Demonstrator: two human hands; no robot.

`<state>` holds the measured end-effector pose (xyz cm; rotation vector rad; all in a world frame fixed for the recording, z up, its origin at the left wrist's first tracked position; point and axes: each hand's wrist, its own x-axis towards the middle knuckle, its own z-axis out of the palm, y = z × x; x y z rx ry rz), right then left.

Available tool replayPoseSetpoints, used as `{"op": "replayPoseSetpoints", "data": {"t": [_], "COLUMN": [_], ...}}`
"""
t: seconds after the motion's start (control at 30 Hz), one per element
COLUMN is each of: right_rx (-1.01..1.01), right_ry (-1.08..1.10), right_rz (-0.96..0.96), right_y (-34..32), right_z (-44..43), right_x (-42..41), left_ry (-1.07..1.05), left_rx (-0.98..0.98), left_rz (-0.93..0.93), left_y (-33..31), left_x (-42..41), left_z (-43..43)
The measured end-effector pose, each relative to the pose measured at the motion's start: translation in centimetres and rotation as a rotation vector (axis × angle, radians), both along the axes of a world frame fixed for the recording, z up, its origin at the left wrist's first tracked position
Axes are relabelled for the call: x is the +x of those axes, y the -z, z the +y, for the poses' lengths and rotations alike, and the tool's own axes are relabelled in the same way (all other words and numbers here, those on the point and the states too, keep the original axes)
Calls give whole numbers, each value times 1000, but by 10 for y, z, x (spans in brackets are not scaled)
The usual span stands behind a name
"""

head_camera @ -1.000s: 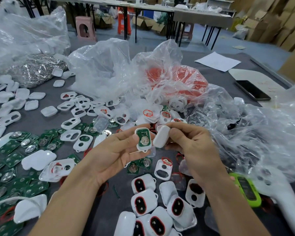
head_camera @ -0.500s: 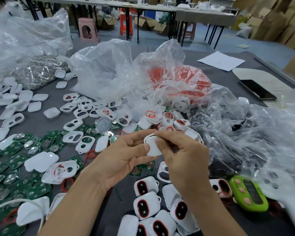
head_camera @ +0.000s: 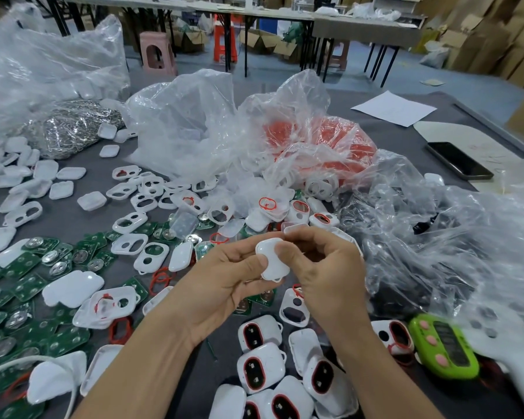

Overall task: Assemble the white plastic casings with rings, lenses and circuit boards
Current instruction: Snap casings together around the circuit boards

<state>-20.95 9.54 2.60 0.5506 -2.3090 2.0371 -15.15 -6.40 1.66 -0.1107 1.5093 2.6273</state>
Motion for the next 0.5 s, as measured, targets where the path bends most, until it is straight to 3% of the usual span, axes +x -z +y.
{"op": "replayPoseSetpoints", "data": {"t": [0.13, 0.27, 0.5], "right_rx": [14, -109, -117], "right_ry": [-39, -84, -59], "right_rz": [-76, -178, -205], "right_y": [4, 3, 1], "right_z": [-2, -2, -5], "right_x": [3, 4, 7], "left_ry": [-42, -40, -37], "left_rx": [-17, -41, -37], "left_rz": [23, 51, 46], "left_y": [-1, -2, -4], "left_x": [1, 1, 1], "left_z": [7, 10, 9]}}
